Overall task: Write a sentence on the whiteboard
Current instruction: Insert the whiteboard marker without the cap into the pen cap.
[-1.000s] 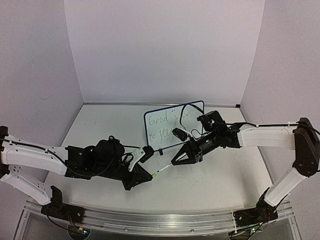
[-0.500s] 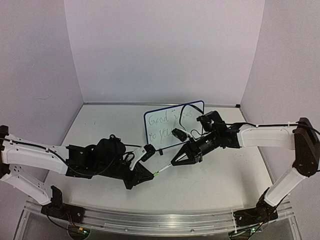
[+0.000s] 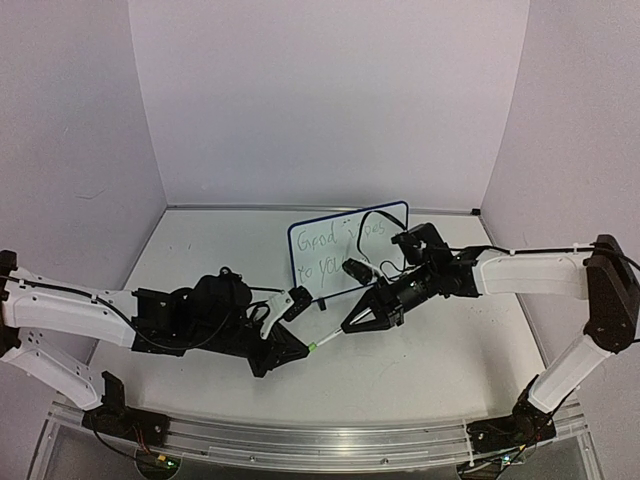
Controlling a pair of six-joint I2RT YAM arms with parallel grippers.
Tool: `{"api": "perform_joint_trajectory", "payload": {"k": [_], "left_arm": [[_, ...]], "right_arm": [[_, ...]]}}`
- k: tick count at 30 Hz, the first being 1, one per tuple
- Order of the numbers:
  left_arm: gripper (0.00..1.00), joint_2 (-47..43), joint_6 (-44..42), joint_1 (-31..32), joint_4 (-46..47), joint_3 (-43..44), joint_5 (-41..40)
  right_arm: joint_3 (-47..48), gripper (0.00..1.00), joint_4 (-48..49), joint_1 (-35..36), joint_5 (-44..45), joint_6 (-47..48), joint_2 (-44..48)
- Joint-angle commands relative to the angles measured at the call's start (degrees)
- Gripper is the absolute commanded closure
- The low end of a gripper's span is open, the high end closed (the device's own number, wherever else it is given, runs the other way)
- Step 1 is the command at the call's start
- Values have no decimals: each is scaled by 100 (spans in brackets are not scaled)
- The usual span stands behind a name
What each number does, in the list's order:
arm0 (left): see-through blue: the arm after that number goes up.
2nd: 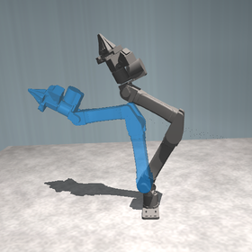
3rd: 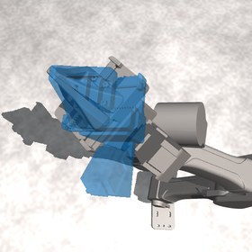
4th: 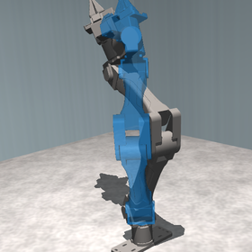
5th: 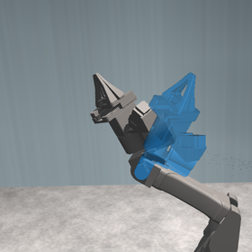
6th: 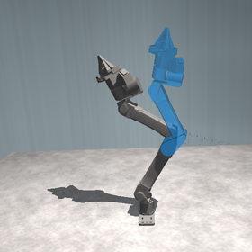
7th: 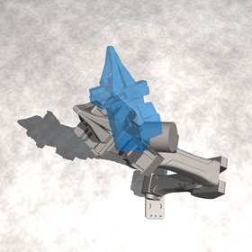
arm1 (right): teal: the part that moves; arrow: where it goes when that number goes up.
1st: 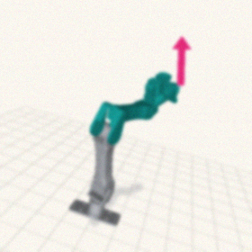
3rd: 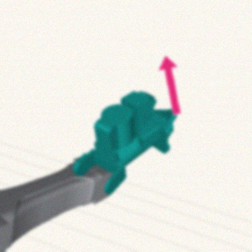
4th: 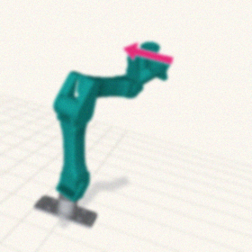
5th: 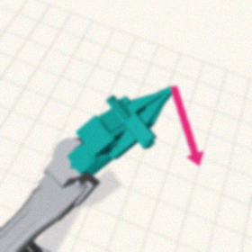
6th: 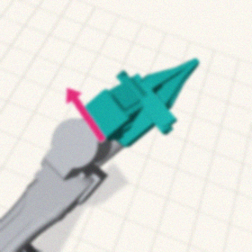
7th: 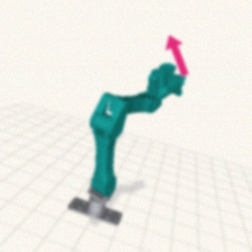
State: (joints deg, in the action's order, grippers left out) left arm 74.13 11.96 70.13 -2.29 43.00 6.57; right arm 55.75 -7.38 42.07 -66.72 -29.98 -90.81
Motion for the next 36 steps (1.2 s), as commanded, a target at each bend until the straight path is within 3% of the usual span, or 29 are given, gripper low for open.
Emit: {"api": "perform_joint_trajectory", "payload": {"k": [1, 36], "left_arm": [[100, 50, -75, 13, 203, 288, 73], [100, 646, -311, 10, 1088, 1111, 435]], "right_arm": [[230, 100, 57, 81, -102, 112, -102], [340, 100, 61, 249, -588, 209, 123]]}}
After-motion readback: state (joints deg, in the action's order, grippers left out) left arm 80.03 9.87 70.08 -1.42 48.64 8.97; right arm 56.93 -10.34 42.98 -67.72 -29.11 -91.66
